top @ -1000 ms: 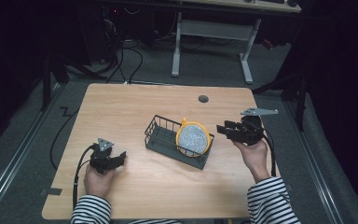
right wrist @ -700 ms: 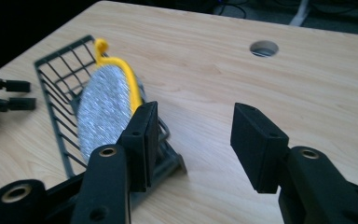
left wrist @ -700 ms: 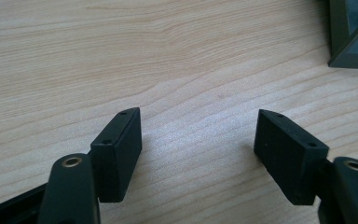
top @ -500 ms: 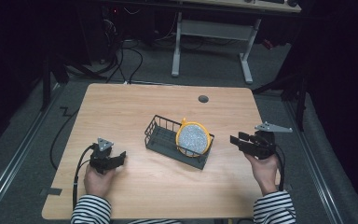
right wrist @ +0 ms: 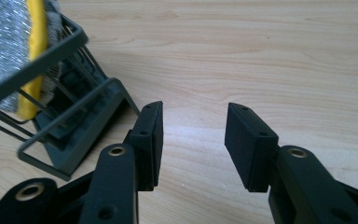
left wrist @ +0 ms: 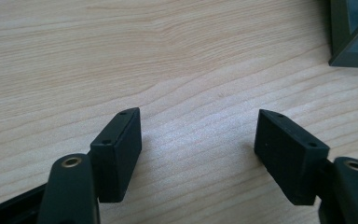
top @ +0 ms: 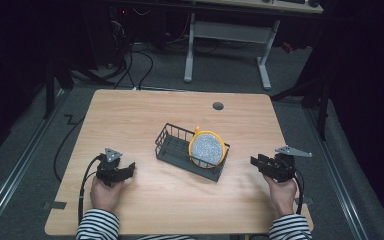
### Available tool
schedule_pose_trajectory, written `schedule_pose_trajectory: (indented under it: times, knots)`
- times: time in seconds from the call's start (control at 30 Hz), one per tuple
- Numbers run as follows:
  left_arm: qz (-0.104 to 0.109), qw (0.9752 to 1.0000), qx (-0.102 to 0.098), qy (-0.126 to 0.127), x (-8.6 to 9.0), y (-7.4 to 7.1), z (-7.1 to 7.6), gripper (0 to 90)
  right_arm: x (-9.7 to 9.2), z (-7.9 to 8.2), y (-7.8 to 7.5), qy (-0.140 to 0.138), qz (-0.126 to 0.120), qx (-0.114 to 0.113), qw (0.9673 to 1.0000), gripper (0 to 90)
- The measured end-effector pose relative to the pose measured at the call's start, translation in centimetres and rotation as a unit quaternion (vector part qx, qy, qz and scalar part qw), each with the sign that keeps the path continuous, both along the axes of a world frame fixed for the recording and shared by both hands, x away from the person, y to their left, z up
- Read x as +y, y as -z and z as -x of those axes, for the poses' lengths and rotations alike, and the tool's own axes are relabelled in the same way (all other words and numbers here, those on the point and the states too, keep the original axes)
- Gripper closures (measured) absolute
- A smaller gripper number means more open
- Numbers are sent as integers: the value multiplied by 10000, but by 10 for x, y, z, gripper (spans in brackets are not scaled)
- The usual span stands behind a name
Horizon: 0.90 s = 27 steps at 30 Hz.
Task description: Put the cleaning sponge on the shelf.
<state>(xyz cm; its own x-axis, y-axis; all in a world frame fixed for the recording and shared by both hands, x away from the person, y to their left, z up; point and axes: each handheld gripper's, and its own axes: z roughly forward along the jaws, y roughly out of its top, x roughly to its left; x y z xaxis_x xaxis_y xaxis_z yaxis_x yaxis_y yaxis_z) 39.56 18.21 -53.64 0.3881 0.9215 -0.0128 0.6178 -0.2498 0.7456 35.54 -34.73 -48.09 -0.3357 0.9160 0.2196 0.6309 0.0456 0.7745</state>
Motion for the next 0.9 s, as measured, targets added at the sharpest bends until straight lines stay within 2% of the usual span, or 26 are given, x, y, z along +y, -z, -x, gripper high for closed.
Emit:
schedule_pose_trajectory:
  times: [0.13,0.2,0.3,0.37,0.57,0.73,0.83,0.9]
  knots:
    - [3,10000,3,5,0,0,0,324,-1,0,13,98,115,35,9999,546]
    - [8,10000,10,13,0,0,0,321,-1,0,20,159,230,-50,9996,534]
    - [6,10000,3,9,0,0,0,320,1,-4,29,191,113,34,9997,506]
    - [-3,10000,4,10,0,0,0,320,6,-6,33,181,267,104,9994,495]
    - [0,10000,4,12,0,0,0,320,15,-7,43,198,588,63,9981,457]
    - [-17,10000,7,9,0,0,0,316,25,-6,49,164,1151,87,9932,418]
    - [-19,10000,9,7,0,0,0,315,29,-6,49,112,1296,79,9915,396]
    - [-18,10000,9,2,0,0,0,315,28,-6,49,104,1276,84,9917,393]
